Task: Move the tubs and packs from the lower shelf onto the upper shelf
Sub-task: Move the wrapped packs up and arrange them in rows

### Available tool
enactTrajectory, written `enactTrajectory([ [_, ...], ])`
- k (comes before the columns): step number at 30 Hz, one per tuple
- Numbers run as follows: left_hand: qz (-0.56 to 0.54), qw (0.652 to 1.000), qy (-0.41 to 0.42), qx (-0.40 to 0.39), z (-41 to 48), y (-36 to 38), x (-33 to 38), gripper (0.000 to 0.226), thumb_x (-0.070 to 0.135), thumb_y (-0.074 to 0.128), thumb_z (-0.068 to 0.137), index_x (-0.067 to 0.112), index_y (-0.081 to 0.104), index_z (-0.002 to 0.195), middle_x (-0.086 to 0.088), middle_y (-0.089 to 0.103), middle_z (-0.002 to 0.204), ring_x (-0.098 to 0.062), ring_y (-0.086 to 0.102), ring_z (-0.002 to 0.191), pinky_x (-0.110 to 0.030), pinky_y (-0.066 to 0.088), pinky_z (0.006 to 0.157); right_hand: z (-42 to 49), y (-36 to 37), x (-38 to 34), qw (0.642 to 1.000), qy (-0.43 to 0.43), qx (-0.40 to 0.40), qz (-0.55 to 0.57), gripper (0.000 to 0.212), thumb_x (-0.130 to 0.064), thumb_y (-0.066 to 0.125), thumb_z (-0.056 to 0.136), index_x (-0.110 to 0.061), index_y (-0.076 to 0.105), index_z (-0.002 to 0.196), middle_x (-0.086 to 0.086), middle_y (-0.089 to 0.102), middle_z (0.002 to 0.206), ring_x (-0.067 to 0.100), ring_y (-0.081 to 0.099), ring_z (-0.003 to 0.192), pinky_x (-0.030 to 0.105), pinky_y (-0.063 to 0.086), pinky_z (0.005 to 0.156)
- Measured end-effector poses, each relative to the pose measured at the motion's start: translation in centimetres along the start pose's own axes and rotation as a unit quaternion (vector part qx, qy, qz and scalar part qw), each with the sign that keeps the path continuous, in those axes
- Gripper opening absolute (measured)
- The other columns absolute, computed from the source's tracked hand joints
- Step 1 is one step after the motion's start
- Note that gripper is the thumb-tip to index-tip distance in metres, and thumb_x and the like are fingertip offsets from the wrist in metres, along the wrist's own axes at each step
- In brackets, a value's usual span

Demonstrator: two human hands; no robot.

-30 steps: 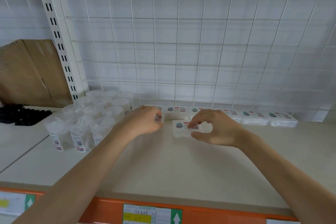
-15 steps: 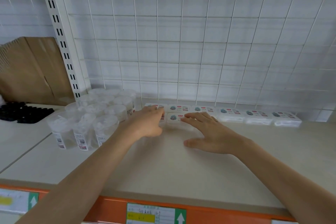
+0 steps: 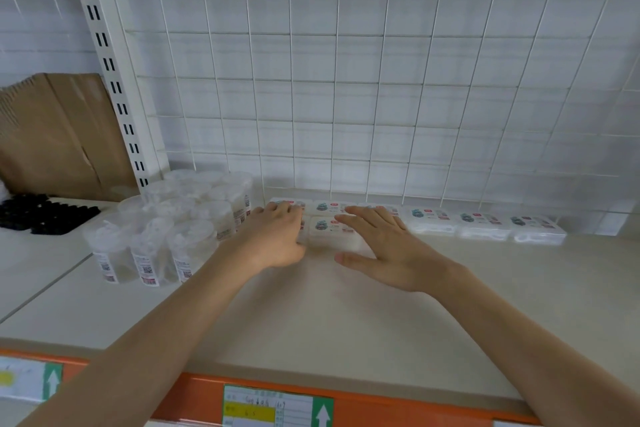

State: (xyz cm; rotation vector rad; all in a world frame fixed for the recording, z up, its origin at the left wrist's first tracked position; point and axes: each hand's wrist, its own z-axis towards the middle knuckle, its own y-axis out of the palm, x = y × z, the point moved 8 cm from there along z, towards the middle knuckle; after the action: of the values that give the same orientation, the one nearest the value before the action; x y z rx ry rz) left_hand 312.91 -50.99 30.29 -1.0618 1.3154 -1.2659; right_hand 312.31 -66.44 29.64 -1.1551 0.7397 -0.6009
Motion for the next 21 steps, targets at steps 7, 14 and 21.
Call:
enactTrajectory([
  [7, -0.022, 0.997, 0.021, 0.07, -2.1, -2.5, 2.2, 0.063, 0.047, 0.046, 0.097, 0.02, 0.026, 0.151, -0.001, 0.033, 0.154, -0.022, 0.031, 0.14, -0.036, 0.028, 0.11, -0.1, -1.3, 0.0, 0.999, 0.027, 0.012, -0.033, 0.075, -0.058, 0.048, 0.093, -0.027, 0.017, 0.154, -0.003, 0.015, 0.161, 0.016, 0.01, 0.146, 0.035, 0.01, 0.118],
  [14, -0.052, 0.998, 0.009, 0.021, -6.7, -1.7, 3.6, 0.073, 0.058, 0.039, 0.098, 0.024, 0.014, 0.157, 0.002, 0.013, 0.164, -0.017, 0.016, 0.149, -0.034, 0.016, 0.118, -0.5, -3.0, -0.1, 0.998, 0.064, 0.017, -0.001, 0.074, -0.061, 0.044, 0.095, -0.025, 0.019, 0.154, -0.002, 0.01, 0.163, 0.017, 0.007, 0.149, 0.037, 0.01, 0.119],
  [21, -0.062, 0.995, 0.043, 0.062, -11.6, -3.4, 3.9, 0.072, 0.061, 0.038, 0.097, 0.025, 0.017, 0.156, 0.006, 0.016, 0.163, -0.016, 0.018, 0.148, -0.037, 0.018, 0.119, -4.5, -5.2, -3.3, 0.992, 0.101, 0.059, -0.041, 0.069, -0.06, 0.042, 0.095, -0.022, 0.03, 0.15, -0.002, 0.028, 0.157, 0.02, 0.024, 0.145, 0.038, 0.021, 0.115],
])
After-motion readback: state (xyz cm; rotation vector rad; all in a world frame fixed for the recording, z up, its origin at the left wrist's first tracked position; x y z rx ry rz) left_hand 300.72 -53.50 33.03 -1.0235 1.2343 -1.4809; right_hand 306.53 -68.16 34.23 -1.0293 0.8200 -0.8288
